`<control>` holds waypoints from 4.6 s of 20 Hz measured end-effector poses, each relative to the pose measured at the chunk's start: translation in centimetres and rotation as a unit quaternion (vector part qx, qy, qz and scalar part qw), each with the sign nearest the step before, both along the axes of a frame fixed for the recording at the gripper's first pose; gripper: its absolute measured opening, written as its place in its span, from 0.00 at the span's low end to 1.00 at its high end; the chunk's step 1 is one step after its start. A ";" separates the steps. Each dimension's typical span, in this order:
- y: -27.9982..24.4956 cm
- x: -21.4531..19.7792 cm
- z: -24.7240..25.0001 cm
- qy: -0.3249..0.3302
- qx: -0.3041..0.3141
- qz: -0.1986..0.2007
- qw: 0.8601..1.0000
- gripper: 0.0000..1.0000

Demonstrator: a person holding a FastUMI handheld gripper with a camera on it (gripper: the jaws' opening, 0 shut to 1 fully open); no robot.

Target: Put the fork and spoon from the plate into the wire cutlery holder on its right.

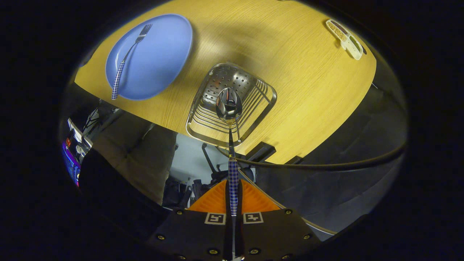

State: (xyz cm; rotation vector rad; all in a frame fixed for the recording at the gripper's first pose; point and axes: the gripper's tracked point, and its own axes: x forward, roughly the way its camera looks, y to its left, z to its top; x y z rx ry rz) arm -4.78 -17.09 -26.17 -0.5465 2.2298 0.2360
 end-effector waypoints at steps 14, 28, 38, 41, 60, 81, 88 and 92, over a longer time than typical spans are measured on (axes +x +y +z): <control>0.8 1.0 -0.8 -0.006 0.009 -0.027 1.000 0.12; 1.0 -0.5 3.5 -0.087 0.024 -0.069 0.993 1.00; 6.5 -7.0 6.6 -0.197 -0.003 -0.122 0.973 0.98; 9.4 -7.2 5.4 -0.231 0.022 -0.134 0.963 0.98; 24.6 0.9 -1.8 -0.270 0.117 -0.151 0.944 0.98; 26.4 2.8 -9.9 -0.243 0.134 -0.239 0.931 0.27; 26.8 2.6 -10.4 -0.235 0.143 -0.230 0.934 0.07; 25.9 2.3 -9.5 -0.232 0.132 -0.210 0.941 0.07</control>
